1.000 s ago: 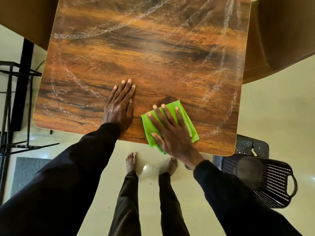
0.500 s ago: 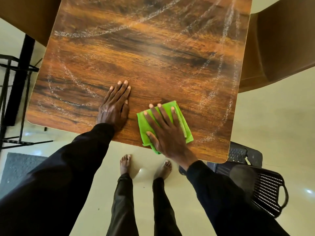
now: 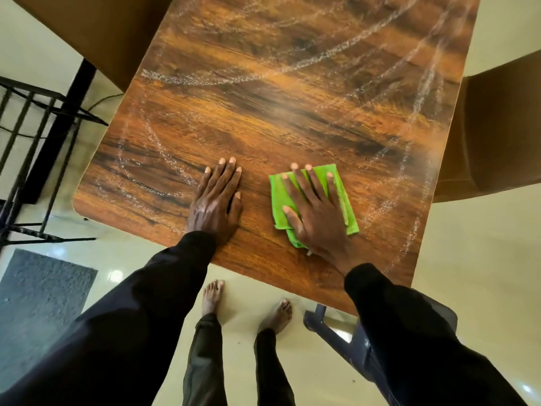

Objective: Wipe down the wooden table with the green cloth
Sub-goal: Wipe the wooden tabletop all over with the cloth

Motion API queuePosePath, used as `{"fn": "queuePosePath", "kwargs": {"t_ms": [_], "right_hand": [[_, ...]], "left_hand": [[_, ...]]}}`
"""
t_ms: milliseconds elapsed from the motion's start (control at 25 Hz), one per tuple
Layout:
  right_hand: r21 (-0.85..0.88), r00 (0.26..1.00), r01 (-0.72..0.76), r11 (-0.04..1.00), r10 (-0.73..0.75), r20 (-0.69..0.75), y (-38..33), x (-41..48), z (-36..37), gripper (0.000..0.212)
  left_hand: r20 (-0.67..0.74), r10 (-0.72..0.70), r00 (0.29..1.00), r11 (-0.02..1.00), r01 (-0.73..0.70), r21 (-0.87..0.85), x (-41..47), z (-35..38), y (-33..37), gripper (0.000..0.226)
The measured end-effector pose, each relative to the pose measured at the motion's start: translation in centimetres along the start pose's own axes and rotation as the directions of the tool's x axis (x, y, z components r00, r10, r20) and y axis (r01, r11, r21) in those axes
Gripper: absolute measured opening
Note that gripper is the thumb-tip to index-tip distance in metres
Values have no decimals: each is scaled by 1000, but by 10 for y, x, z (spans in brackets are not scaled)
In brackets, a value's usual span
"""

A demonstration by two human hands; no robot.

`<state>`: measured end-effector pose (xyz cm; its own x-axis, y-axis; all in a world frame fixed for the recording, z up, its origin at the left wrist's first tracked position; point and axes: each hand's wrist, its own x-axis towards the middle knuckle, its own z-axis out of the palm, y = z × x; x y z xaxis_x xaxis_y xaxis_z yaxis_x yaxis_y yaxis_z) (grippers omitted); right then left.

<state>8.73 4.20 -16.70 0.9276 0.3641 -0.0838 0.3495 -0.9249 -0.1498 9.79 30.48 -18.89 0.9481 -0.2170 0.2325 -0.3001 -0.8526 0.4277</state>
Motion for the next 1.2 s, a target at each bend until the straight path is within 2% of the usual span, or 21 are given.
{"fn": "queuePosePath", "kwargs": {"t_ms": [120, 240, 280, 440, 480, 640, 680, 760, 920, 1000, 1080, 1200], "right_hand": [[-1, 993, -110, 994, 110, -39, 30, 36, -9, 68], [21, 968, -243, 970, 244, -62, 25, 99, -17, 67], [23, 975, -213, 977, 214, -54, 17, 112, -18, 67], [-26, 995, 97, 995, -96, 20, 17, 99, -11, 69], [-30, 994, 104, 994, -103, 22, 30, 96, -12, 69], [14, 981, -186, 983, 186, -54, 48, 148, -24, 67], [19, 975, -215, 976, 216, -56, 40, 163, -26, 67], [14, 986, -159, 987, 159, -43, 21, 175, -25, 67], [-13, 998, 60, 998, -60, 6, 3, 105, -8, 70], [-16, 994, 107, 994, -106, 36, 4, 44, 2, 71], [-26, 996, 80, 996, -79, 45, 15, -8, 4, 70], [-16, 991, -133, 991, 133, -13, 32, -18, -3, 69]], "left_hand": [[-11, -30, 999, 1000, 30, -2, 1, 2, -2, 53], [2, -26, 1000, 1000, 26, 6, -1, 3, -5, 53], [-3, -23, 1000, 1000, 23, 11, 0, 3, -5, 53], [-1, -31, 1000, 999, 31, 7, 1, 4, -4, 54], [8, -32, 999, 999, 32, 10, 1, 4, -4, 54], [41, -33, 999, 999, 32, 27, 3, 4, -7, 54], [50, -33, 998, 999, 32, 28, 2, 3, -7, 54], [64, -32, 997, 999, 30, 33, 2, 2, -7, 54], [58, -26, 998, 999, 25, 26, 2, 1, -7, 54], [64, -29, 998, 999, 27, 25, 3, 2, -7, 54], [63, -26, 998, 1000, 25, 19, 3, 1, -7, 54], [58, -34, 998, 999, 33, 19, 3, 0, -6, 54]]}}
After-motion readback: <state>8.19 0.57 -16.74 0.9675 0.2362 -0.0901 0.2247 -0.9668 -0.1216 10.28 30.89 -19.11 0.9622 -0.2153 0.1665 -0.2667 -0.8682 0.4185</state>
